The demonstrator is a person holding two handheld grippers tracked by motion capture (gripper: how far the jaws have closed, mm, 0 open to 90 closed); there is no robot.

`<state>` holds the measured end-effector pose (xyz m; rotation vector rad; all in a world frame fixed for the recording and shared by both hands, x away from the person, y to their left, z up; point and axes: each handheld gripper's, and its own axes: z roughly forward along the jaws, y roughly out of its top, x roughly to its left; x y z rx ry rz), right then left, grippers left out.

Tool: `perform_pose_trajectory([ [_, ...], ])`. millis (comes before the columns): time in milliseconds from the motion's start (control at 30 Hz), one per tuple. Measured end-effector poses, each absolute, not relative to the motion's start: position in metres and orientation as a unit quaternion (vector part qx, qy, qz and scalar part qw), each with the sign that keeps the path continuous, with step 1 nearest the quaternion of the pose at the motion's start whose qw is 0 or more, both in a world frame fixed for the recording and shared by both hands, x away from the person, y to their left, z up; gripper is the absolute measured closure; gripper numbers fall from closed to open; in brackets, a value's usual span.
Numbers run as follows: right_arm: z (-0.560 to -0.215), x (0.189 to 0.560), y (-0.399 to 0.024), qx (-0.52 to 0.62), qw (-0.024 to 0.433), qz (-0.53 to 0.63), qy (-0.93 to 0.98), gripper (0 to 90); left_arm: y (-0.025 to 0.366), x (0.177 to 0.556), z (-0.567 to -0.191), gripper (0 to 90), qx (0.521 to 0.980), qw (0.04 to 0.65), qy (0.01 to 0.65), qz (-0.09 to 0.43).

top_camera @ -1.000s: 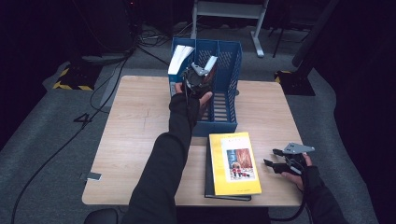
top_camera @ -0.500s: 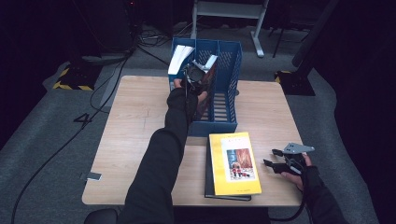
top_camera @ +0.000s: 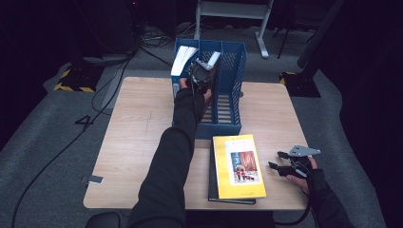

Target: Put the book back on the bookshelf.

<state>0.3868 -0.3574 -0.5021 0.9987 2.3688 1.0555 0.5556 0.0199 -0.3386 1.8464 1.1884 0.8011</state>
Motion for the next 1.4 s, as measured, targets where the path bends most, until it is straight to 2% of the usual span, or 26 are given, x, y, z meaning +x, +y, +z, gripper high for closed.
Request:
perform_pose_trajectory([
  [233, -0.502, 0.387, -0.357, 0.354, 0.180, 0.375, 0.838, 35.2, 0.020, 0.559, -0.342, 73.6, 0.684, 0.397, 0.512, 0.336],
  [367, -0.502, 0.387, -0.357, 0.356, 0.179, 0.376, 0.837, 35.2, 0.026, 0.560, -0.342, 73.0, 0.677, 0.393, 0.525, 0.336],
  [633, -0.503, 0.387, -0.357, 0.355, 0.178, 0.376, 0.837, 35.0, 0.022, 0.559, -0.341, 71.4, 0.683, 0.382, 0.522, 0.339],
  [933, -0.502, 0.387, -0.357, 0.354, 0.177, 0.375, 0.838, 34.8, 0.026, 0.551, -0.335, 64.9, 0.697, 0.384, 0.503, 0.337],
  [1300, -0.502, 0.387, -0.358, 0.354, 0.176, 0.375, 0.839, 34.8, 0.033, 0.527, -0.323, 49.0, 0.726, 0.395, 0.466, 0.317],
  [1400, -0.502, 0.387, -0.358, 0.355, 0.175, 0.374, 0.839, 34.6, 0.038, 0.517, -0.321, 47.4, 0.732, 0.399, 0.455, 0.312],
])
